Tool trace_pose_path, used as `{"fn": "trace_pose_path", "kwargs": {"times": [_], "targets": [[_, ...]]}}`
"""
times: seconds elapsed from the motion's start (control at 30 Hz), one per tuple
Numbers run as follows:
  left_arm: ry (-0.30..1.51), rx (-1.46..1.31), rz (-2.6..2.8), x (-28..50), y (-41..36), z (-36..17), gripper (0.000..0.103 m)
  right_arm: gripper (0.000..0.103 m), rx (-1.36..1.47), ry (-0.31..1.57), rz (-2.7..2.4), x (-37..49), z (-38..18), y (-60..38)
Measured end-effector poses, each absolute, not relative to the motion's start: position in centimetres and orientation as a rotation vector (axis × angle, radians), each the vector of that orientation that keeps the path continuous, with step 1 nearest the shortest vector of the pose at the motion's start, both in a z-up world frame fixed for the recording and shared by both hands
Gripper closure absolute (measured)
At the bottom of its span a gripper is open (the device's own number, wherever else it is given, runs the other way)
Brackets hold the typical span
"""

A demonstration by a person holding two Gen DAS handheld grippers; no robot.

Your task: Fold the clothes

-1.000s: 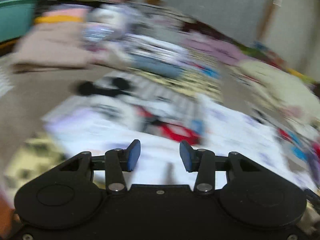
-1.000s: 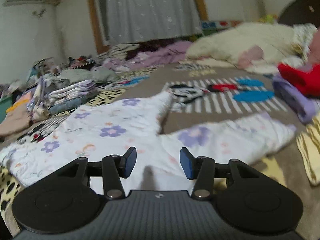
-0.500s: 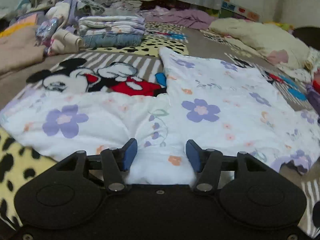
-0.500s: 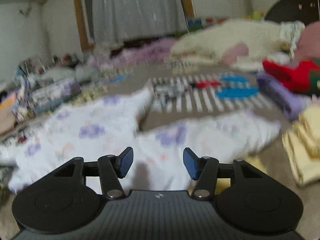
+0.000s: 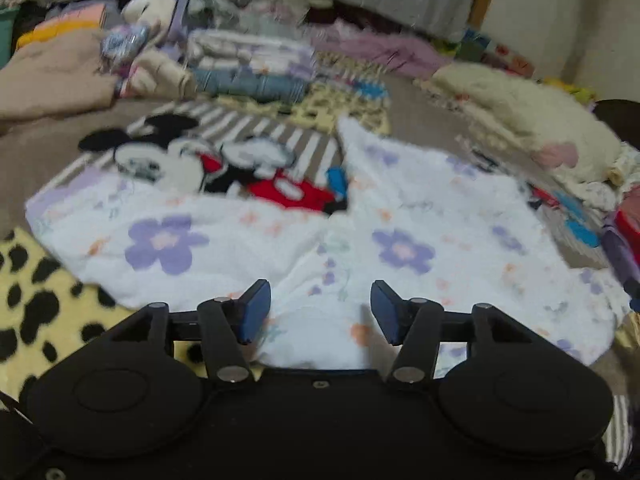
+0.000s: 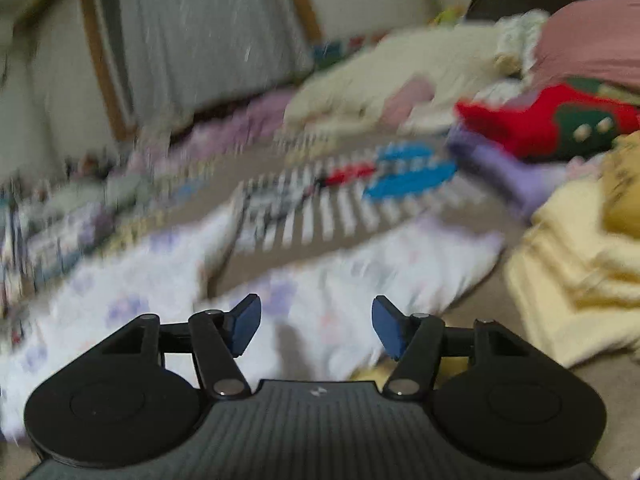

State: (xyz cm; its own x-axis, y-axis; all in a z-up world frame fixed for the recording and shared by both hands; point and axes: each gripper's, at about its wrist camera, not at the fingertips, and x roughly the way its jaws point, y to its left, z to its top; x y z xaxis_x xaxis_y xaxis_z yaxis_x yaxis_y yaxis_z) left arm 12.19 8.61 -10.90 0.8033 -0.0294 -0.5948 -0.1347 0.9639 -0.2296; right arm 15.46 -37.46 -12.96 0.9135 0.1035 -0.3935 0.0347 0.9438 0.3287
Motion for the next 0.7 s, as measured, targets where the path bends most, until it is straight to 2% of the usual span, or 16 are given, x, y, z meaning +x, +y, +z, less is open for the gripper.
{"fn": "trace_pose_path", "kwargs": {"times": [0.13, 0.17, 0.2, 0.3, 0.4, 0.57, 0.7], "targets": [[0.648, -0.331, 0.07, 12.5, 9.1, -10.9, 0.048, 0.045, 0.372, 0.408, 0.144, 15.9, -12.5, -37.6], [0.662, -0.349, 0.086, 12.5, 9.4, -11.1, 0.048, 0.043, 0.385, 0.43, 0.177, 16.5, -13.1, -37.3], [0.677, -0.362, 0.105, 12.4, 9.7, -11.4, 0.048, 0.034, 0.371, 0.471, 0.166, 16.8, -13.7, -37.0], [0.685, -0.407, 0.156, 11.6, 11.1, -11.7, 0.048, 0.038, 0.331, 0.583, 0.134, 17.6, -15.4, -36.2], [0.637, -0.495, 0.238, 10.3, 13.3, -11.1, 0.048, 0.037, 0.361, 0.544, 0.108, 16.2, -14.7, -37.2], [0.561, -0.68, 0.418, 8.6, 18.9, -11.0, 0.044, 0.035, 0.566, 0.475, -0.004, 14.4, -14.7, -41.8], [0.557, -0.839, 0.502, 8.1, 23.0, -12.4, 0.044, 0.034, 0.722, 0.502, -0.058, 15.3, -16.5, -44.2]]}}
